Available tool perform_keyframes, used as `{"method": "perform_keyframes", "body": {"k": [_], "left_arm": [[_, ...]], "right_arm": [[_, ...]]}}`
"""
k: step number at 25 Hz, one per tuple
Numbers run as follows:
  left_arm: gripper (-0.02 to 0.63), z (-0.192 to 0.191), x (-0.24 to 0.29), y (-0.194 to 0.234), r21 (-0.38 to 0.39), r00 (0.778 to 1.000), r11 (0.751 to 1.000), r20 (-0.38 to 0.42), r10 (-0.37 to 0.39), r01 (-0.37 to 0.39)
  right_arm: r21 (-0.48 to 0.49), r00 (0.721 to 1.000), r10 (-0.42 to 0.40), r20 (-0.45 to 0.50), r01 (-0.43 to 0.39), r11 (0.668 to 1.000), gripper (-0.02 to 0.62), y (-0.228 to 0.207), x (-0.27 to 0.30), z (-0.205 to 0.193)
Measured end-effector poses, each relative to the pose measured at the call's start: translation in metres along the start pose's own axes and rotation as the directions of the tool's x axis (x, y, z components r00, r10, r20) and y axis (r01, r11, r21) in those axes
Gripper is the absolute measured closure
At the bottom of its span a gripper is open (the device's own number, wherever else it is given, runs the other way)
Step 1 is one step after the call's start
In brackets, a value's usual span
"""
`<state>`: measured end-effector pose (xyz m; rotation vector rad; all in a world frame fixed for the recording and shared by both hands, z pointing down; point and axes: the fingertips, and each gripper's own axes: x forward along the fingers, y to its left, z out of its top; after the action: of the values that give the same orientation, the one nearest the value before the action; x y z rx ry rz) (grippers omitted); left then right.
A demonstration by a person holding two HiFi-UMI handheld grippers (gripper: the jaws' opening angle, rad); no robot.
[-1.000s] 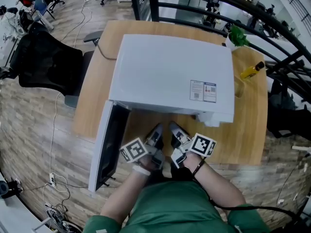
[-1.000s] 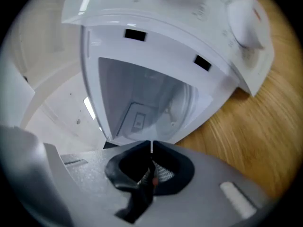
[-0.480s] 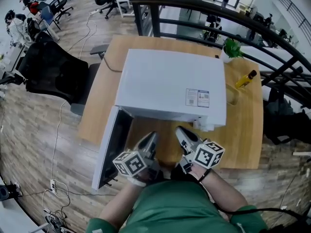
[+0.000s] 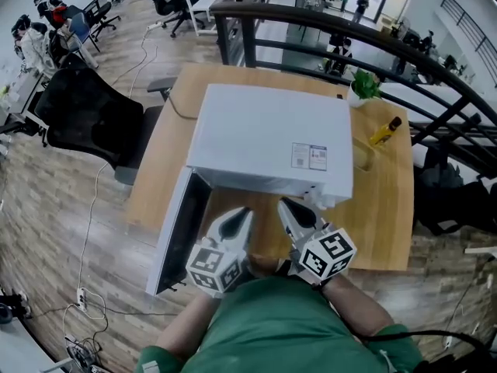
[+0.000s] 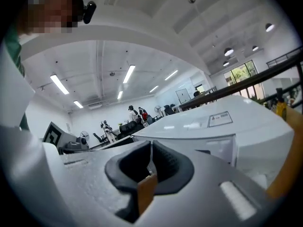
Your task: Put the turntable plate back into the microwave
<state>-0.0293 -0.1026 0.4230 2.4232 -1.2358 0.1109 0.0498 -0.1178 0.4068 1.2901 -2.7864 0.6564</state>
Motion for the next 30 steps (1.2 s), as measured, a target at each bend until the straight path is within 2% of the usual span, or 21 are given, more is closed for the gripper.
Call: {"method": "perform_keyframes", "body": {"k": [4, 7, 11, 15, 18, 30], "left_arm": [[0.577, 0.013, -0.005, 0.002, 0.107, 0.998, 0.993, 0.039, 0.053, -0.057], [0.577, 0.024, -0.007, -0.001, 0.157, 0.996, 0.985, 0.063, 0.063, -0.072], [0.577, 0.037, -0.006, -0.008, 0.136, 0.996, 0.989, 0.086, 0.038, -0.050], [0.577, 0.045, -0.005, -0.016, 0.152, 0.995, 0.988, 0.098, 0.020, -0.035], [0.577, 0.044, -0.004, -0.018, 0.169, 0.996, 0.985, 0.092, 0.016, -0.031], [0.578, 0.038, 0.003, -0.014, 0.149, 0.997, 0.988, 0.068, 0.021, -0.031]], "right_arm": [[-0.078, 1.000, -0.004, 0.012, 0.005, 0.997, 0.578, 0.005, -0.005, 0.008], [-0.118, 1.000, -0.010, 0.018, 0.013, 0.993, 0.578, 0.007, -0.006, 0.014], [-0.153, 1.000, -0.010, 0.026, 0.014, 0.988, 0.578, 0.011, -0.006, 0.020], [-0.173, 0.999, -0.010, 0.037, 0.016, 0.985, 0.578, 0.013, -0.007, 0.025], [-0.182, 0.999, -0.016, 0.039, 0.023, 0.983, 0.578, 0.012, -0.008, 0.027], [-0.206, 0.999, -0.008, 0.036, 0.016, 0.978, 0.578, 0.012, -0.007, 0.026]]}}
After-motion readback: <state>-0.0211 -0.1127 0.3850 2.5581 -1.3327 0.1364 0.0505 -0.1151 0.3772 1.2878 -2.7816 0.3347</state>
